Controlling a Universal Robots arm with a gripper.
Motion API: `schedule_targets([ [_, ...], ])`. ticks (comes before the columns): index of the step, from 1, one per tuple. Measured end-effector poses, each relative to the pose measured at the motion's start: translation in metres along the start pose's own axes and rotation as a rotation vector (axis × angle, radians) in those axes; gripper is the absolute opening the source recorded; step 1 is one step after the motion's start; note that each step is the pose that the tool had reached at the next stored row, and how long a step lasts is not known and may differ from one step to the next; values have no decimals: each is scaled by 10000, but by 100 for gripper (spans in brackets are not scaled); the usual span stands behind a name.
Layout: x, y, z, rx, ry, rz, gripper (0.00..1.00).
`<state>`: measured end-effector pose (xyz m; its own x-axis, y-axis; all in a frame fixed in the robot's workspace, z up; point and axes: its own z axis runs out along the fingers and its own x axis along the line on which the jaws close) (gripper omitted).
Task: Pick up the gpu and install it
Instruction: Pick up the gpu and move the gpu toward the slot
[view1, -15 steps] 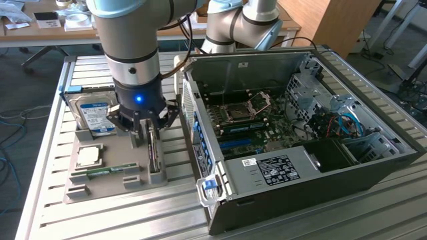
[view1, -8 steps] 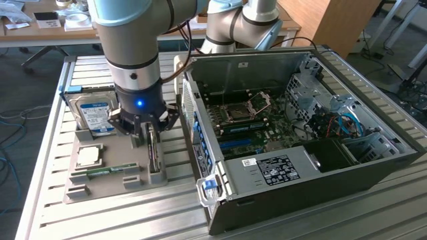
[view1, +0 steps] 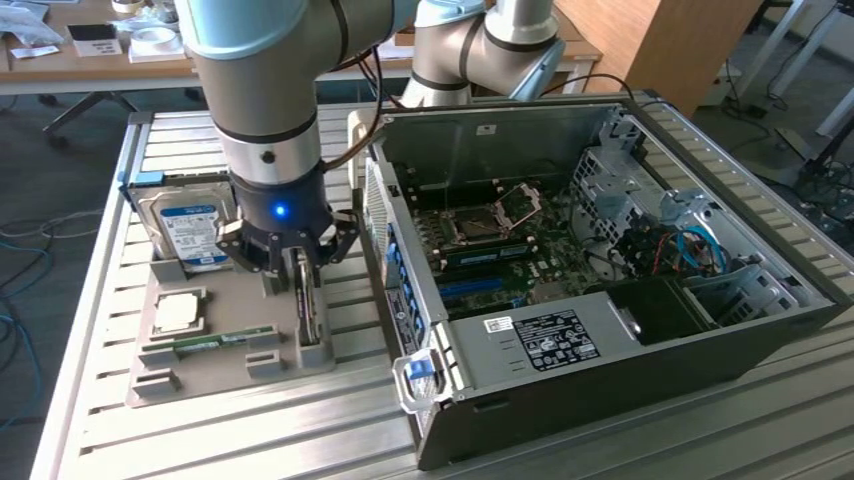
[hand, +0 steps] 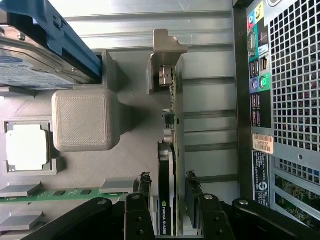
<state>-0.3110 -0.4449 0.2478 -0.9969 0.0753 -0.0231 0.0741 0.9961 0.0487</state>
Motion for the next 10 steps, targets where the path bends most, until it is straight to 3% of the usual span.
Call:
schedule_targets([
  [10,2,-5,105,1,3,0,42],
])
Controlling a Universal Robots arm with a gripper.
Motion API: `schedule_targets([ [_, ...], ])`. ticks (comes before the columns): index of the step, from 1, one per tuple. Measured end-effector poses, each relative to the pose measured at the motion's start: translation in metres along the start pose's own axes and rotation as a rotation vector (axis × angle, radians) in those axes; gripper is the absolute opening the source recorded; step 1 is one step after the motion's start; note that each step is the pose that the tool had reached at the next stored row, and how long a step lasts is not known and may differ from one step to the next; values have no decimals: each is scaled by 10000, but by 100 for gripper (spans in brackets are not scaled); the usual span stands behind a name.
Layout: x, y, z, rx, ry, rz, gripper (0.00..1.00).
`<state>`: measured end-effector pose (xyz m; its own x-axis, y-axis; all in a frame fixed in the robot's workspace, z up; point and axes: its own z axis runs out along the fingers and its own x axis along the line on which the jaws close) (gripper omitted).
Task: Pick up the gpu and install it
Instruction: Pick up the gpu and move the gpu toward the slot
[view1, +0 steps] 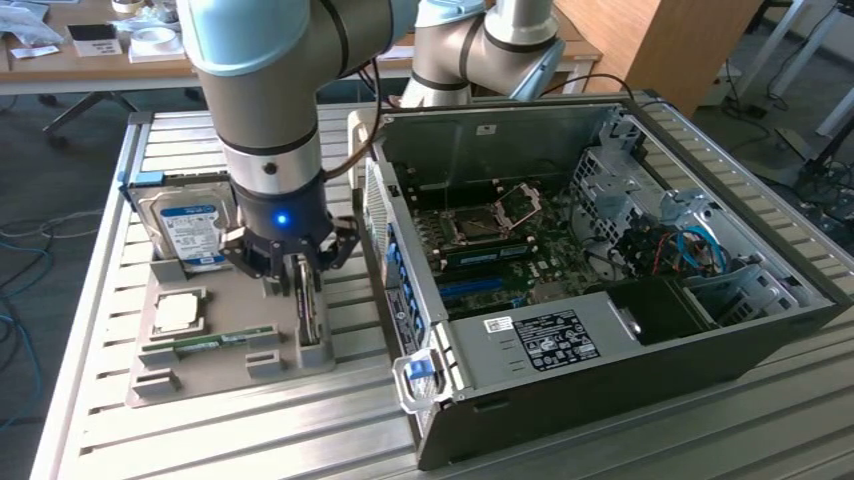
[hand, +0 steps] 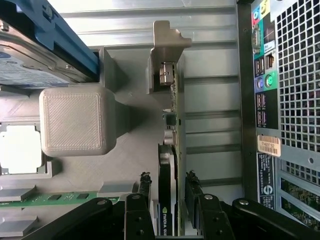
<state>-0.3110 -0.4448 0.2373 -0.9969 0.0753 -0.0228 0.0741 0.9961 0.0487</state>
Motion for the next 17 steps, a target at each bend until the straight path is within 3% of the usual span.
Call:
schedule_targets([
  [17,16,27,66,2,1,0,42],
])
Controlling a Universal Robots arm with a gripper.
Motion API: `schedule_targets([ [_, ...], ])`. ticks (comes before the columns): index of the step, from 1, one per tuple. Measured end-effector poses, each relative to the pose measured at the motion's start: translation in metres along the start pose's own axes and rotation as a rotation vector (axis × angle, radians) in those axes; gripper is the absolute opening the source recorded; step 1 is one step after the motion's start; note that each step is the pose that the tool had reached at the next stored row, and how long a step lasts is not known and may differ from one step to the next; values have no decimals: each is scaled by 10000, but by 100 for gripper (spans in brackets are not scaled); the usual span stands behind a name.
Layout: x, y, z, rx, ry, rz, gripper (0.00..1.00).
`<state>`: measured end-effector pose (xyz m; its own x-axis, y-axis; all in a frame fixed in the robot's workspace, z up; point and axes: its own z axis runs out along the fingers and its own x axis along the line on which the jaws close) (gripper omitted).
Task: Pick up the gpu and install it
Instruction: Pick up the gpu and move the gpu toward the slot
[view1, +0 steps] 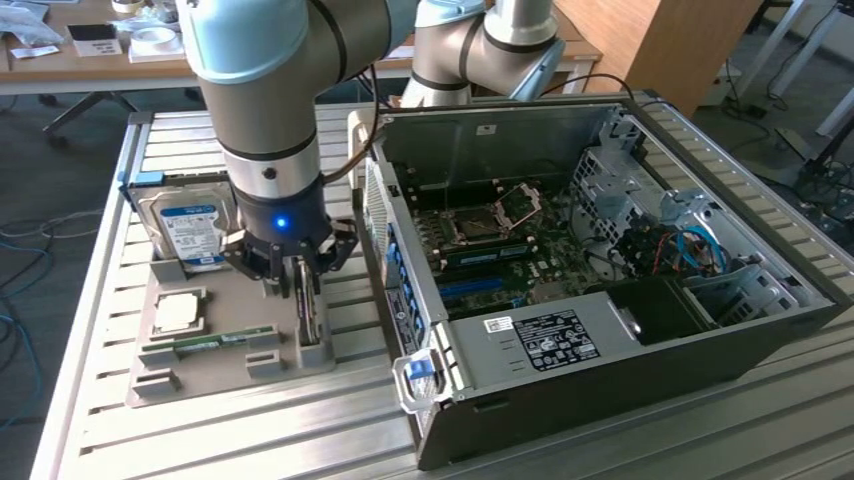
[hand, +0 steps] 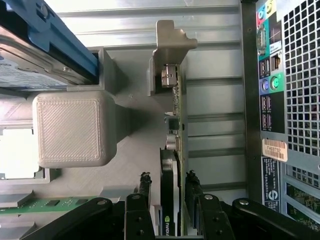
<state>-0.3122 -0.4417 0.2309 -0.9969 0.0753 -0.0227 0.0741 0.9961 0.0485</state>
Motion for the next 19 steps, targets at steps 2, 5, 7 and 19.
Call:
schedule_targets([
  [2,1,1,10,0,0,1,42],
  [5,1,1,11,1,2,1,42],
  [7,1,2,13,-2,0,1,42],
  [19,-4,3,14,-1,0,1,42],
])
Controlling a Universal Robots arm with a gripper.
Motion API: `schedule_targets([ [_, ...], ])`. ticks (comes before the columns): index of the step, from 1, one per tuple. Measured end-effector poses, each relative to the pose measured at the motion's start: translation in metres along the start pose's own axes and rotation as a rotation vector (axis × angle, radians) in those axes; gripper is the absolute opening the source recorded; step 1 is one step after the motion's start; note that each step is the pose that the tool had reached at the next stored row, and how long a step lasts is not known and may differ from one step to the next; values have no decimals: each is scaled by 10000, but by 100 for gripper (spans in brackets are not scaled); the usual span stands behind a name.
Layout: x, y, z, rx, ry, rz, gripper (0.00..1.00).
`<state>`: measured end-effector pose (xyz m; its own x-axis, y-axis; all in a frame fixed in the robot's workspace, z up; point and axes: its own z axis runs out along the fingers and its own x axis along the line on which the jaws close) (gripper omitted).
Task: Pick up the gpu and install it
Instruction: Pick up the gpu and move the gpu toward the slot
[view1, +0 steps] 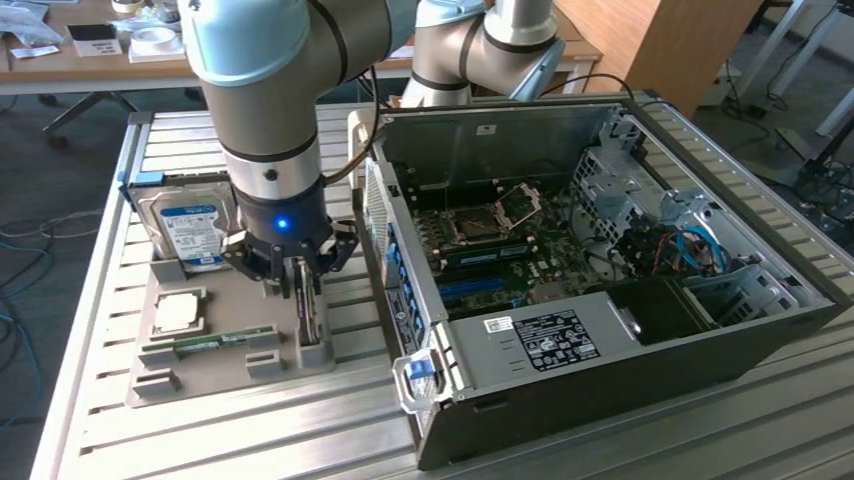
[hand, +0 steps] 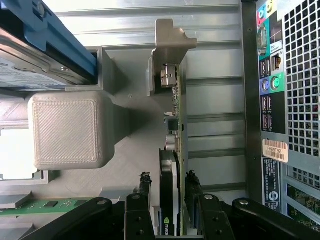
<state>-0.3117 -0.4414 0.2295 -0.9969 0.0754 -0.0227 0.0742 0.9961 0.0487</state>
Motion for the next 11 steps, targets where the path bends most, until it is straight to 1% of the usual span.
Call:
schedule_targets([
  [11,-4,0,1,-2,-2,-1,42],
])
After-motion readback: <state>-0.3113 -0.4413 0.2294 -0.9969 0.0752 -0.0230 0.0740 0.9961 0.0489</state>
